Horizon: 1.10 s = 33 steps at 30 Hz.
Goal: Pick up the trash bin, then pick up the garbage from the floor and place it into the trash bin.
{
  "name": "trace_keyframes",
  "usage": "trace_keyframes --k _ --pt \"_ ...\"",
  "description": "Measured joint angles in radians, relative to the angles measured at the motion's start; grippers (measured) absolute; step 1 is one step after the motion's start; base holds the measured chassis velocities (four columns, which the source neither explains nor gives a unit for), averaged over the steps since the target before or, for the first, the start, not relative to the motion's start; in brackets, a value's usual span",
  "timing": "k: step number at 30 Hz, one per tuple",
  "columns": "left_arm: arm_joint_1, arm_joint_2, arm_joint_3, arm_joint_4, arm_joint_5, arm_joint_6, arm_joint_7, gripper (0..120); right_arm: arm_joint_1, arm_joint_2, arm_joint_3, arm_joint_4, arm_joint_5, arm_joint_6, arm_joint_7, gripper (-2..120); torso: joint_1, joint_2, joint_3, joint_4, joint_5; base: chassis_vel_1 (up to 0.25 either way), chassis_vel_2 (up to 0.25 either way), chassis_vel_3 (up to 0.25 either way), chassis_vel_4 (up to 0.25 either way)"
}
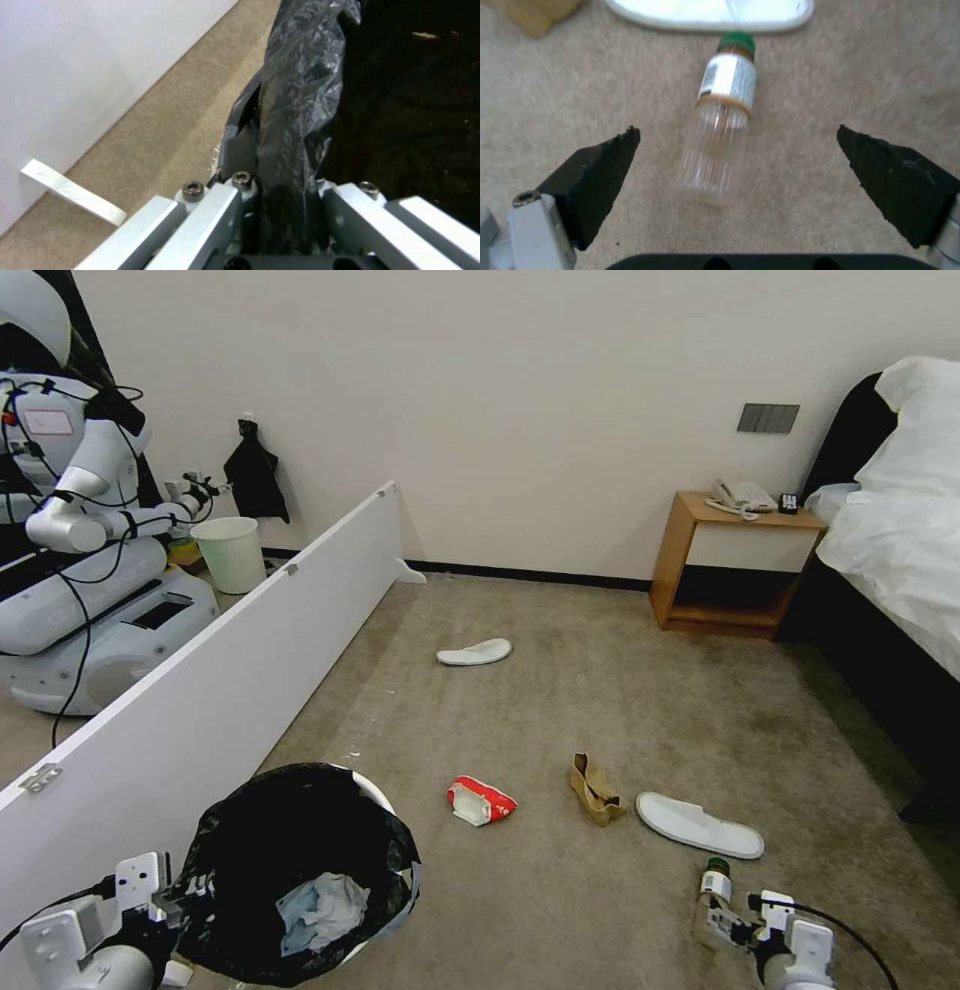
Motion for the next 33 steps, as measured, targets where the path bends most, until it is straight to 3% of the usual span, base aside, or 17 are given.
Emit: trace_keyframes --k 33 --pt "0.005 -0.013 0.010 -0.008 0.016 0.004 -0.010 3 0.203 0.056 0.003 -0.252 -0.035 0.036 -0.008 100 0.000 0.000 0.000 0.0000 0.0001 0.000 0.000 0.000 0.000"
